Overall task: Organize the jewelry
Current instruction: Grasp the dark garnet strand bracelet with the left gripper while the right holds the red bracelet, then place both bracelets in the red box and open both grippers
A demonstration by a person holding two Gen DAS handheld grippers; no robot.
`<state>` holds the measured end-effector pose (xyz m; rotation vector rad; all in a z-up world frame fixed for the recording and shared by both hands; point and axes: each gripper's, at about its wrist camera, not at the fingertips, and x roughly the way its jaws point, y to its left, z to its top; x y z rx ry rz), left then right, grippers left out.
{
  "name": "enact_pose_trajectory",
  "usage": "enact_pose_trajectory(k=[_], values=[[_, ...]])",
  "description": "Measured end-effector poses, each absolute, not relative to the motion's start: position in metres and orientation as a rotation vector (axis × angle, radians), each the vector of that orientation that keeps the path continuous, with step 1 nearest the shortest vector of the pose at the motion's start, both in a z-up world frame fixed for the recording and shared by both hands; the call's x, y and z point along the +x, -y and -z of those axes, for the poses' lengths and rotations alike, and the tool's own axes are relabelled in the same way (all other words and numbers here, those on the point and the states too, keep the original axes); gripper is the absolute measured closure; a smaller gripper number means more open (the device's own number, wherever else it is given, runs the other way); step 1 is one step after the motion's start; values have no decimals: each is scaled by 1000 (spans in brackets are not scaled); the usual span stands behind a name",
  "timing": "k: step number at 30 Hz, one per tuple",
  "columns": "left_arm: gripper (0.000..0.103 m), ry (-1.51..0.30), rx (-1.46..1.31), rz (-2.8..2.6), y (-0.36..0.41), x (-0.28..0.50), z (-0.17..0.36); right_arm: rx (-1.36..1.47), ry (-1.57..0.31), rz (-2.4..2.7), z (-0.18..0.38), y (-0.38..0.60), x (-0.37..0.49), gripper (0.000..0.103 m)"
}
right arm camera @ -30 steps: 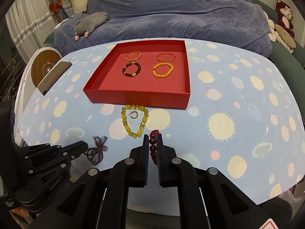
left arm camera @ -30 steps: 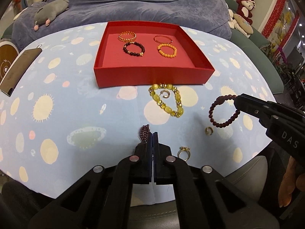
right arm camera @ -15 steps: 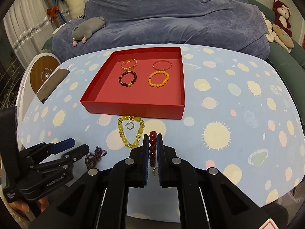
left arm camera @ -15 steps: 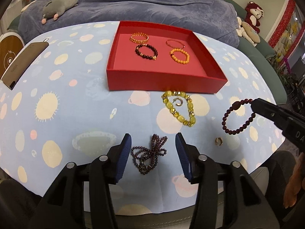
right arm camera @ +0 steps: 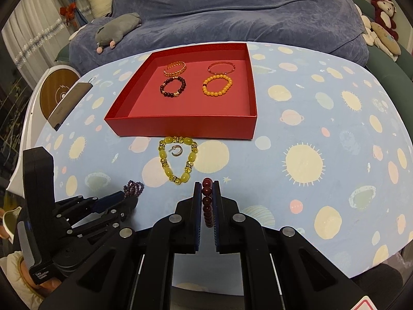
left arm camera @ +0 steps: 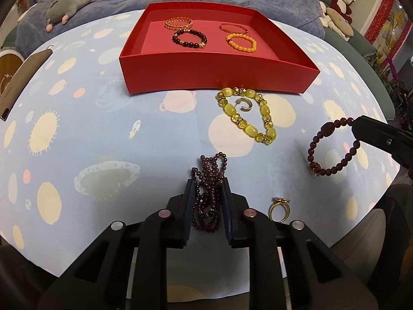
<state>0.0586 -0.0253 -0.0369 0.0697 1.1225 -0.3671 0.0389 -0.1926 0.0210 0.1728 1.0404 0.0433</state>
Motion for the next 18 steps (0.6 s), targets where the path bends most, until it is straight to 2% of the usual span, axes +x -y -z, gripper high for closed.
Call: enact_pose_trajectory(k=[4, 7, 18], values=[[91, -1116, 49, 378, 25, 59, 27, 176, -1035, -43, -23, 194, 40, 96], [100, -1096, 22, 387, 23, 62, 14, 174, -1021, -46, -30, 196, 44, 96], [100, -1000, -37, 415, 21, 100, -44, 194, -938, -80, -67, 201, 87, 96]])
